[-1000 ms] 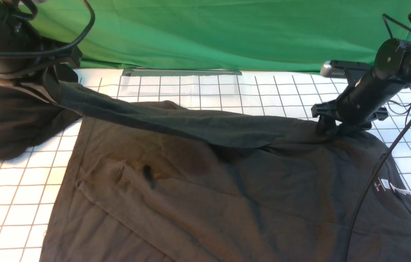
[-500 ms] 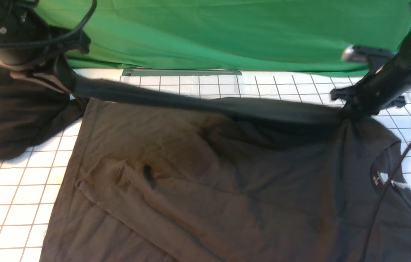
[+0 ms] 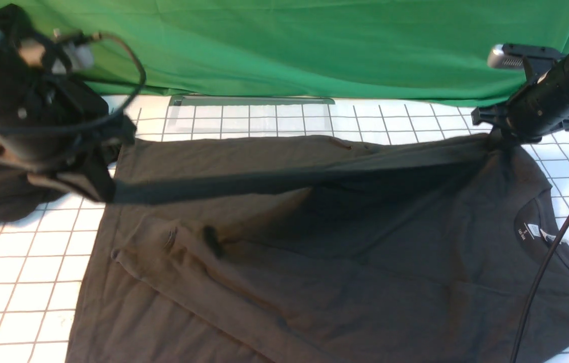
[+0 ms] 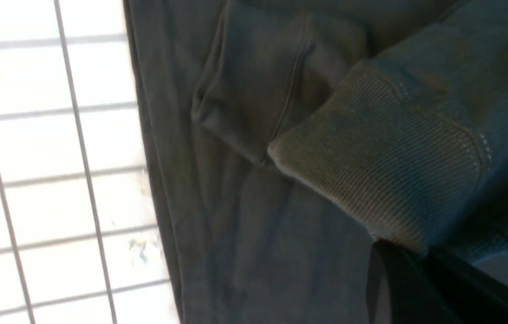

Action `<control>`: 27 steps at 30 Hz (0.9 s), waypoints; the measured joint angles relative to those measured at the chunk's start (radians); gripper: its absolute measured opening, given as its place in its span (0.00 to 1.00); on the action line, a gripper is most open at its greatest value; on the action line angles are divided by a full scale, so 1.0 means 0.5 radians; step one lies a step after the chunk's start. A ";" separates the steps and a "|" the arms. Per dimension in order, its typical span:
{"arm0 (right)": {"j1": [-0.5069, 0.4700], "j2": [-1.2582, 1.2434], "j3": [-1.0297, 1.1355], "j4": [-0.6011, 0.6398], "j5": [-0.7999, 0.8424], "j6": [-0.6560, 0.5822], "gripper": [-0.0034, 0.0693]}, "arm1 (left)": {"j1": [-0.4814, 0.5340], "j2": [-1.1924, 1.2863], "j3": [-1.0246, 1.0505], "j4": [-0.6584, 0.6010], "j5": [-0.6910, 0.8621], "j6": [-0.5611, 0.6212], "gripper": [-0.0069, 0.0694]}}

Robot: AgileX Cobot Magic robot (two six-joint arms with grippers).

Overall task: Fold a long-sleeved shirt over a white checkered tablecloth.
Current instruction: 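Fold the left side of the dark shirt inward over its body with the left gripper, then grasp the near edge of the shirt at its hem and shoulder corners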

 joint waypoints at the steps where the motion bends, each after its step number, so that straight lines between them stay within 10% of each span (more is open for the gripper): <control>1: 0.000 0.000 0.000 -0.006 0.027 0.000 0.13 | 0.000 0.000 0.034 0.000 0.000 0.000 0.11; 17: -0.008 0.000 0.000 -0.091 0.277 -0.002 0.21 | 0.000 0.000 0.210 -0.010 -0.066 -0.009 0.17; 27: -0.008 0.000 0.000 -0.113 0.339 -0.002 0.28 | 0.000 0.000 0.214 -0.005 0.021 -0.011 0.67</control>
